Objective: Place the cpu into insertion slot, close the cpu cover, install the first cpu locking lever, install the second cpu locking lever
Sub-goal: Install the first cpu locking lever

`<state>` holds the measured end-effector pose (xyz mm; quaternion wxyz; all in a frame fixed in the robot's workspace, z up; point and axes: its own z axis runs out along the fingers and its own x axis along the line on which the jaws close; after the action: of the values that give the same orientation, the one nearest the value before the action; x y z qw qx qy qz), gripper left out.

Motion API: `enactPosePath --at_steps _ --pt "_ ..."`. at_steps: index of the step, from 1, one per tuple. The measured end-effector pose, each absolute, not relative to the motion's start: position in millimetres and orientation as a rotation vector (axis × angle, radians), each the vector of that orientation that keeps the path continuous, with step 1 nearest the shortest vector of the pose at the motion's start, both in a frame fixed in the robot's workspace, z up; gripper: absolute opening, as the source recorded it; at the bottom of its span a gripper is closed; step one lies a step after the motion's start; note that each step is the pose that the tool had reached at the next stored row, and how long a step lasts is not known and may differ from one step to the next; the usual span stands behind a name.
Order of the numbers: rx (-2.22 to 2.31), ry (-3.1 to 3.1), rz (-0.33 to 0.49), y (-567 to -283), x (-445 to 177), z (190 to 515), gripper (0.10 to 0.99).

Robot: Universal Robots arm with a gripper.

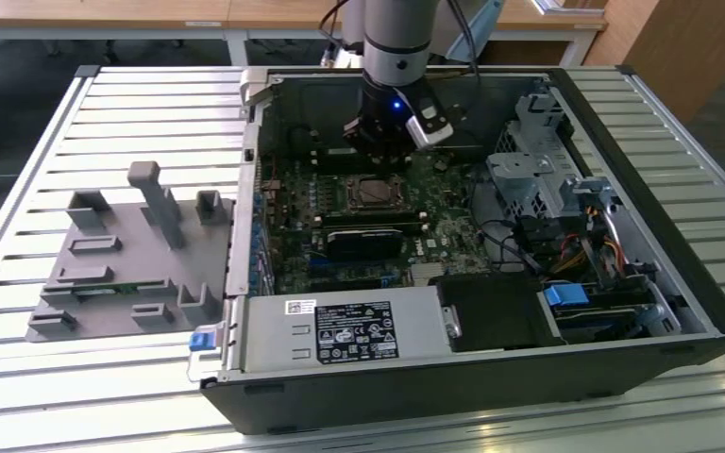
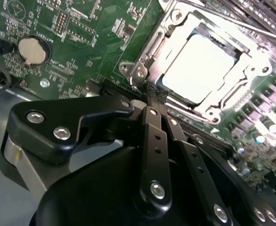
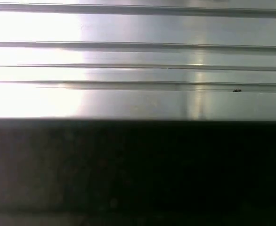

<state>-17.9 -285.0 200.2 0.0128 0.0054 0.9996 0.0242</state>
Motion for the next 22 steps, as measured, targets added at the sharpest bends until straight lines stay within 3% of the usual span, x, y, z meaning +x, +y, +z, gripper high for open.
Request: enactPosePath --at_steps 22 --pt "0.017 3.116 0.074 -292.3 -17.6 215.1 0.106"
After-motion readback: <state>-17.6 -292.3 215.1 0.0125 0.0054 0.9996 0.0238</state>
